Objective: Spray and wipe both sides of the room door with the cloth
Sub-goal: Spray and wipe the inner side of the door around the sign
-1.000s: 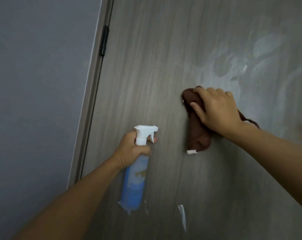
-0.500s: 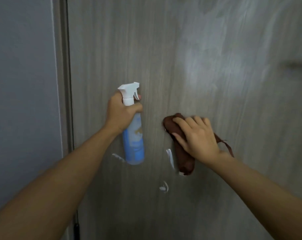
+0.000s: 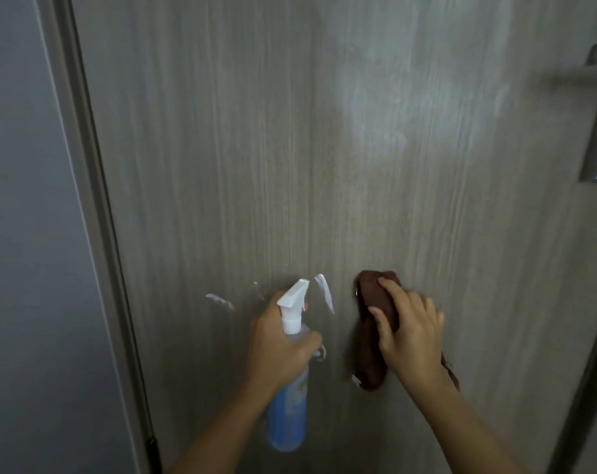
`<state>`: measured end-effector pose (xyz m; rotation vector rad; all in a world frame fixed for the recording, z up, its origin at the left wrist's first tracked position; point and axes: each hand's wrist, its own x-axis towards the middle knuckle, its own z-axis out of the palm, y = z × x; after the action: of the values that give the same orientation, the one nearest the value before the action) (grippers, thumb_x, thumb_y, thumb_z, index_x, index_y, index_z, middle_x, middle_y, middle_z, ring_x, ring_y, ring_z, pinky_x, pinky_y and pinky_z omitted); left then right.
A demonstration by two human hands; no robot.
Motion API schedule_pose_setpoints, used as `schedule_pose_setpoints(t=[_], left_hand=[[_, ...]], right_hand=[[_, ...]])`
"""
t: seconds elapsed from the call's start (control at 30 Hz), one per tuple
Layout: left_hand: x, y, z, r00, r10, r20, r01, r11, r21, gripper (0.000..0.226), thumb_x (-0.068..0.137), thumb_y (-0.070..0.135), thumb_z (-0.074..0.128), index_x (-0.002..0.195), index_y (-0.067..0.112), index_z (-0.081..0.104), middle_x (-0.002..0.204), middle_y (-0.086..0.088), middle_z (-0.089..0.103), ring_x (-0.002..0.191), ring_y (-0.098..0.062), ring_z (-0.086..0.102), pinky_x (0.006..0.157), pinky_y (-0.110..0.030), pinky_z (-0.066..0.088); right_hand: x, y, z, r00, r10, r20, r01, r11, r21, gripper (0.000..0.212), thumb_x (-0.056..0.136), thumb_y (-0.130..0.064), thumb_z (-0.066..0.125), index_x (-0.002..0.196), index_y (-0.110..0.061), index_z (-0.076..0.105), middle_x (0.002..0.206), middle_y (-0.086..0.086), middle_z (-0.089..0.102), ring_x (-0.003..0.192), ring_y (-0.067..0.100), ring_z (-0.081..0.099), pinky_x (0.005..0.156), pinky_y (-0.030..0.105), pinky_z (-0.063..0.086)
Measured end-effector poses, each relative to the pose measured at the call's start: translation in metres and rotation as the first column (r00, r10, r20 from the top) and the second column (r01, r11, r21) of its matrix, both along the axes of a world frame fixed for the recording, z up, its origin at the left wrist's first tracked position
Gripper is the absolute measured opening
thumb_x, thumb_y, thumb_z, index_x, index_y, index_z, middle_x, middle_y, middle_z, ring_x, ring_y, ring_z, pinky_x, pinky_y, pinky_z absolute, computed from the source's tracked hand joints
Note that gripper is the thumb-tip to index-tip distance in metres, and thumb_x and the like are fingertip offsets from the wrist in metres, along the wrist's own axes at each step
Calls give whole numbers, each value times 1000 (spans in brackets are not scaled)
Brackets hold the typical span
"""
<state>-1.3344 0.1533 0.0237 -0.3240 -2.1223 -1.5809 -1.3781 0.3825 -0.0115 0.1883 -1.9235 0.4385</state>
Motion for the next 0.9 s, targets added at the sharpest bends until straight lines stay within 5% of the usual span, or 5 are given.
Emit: schedule_pose_setpoints(t=[0.2, 0.33, 0.47, 0.6, 0.9], left_hand=[[-1, 5, -15, 999, -25, 20, 25, 1000, 5, 57, 59, 15, 76, 110, 40, 68, 86, -1, 74, 77, -27, 72, 74, -52, 62], [0, 8, -20, 1000, -10, -6, 10, 1000, -19, 53, 64, 11, 76, 106, 42, 68, 86, 0, 73, 76, -26, 70, 74, -51, 61], [5, 10, -24, 998, 67, -16, -68, 997, -24, 44, 62, 19, 74, 93, 48, 63, 92, 12, 74, 82, -10, 72, 79, -42, 62], [2, 14, -29, 995, 103, -15, -102, 994, 29, 31, 62, 18, 75, 91, 26, 70, 84, 10, 73, 76, -11, 71, 73, -43, 61], [2, 18, -27, 994, 60, -90, -59, 998, 23, 28, 62, 15, 75, 90, 21, 72, 83, 9, 73, 75, -10, 70, 67, -25, 58]], right_hand=[[5, 6, -16, 990, 127, 68, -123, 991, -61, 47, 95, -46, 60, 132, -19, 65, 110, -1, 69, 95, 26, 61, 80, 43, 44], [15, -4, -2, 962, 255, -94, -270, 932, -240, 46, 89, -42, 70, 124, -12, 69, 118, -10, 64, 106, 18, 64, 95, 47, 51], [9, -8, 11, 980, 193, -53, -199, 967, -160, 47, 87, -39, 74, 127, -14, 66, 116, -2, 69, 102, 25, 63, 94, 42, 43], [-2, -4, 9, 993, 114, 21, -113, 992, -58, 49, 89, -41, 70, 131, -17, 62, 107, 1, 67, 97, 27, 58, 86, 40, 40], [-8, -10, 9, 992, 125, 19, -122, 985, -118, 48, 85, -39, 69, 129, -21, 59, 119, -6, 66, 103, 23, 55, 89, 38, 34]])
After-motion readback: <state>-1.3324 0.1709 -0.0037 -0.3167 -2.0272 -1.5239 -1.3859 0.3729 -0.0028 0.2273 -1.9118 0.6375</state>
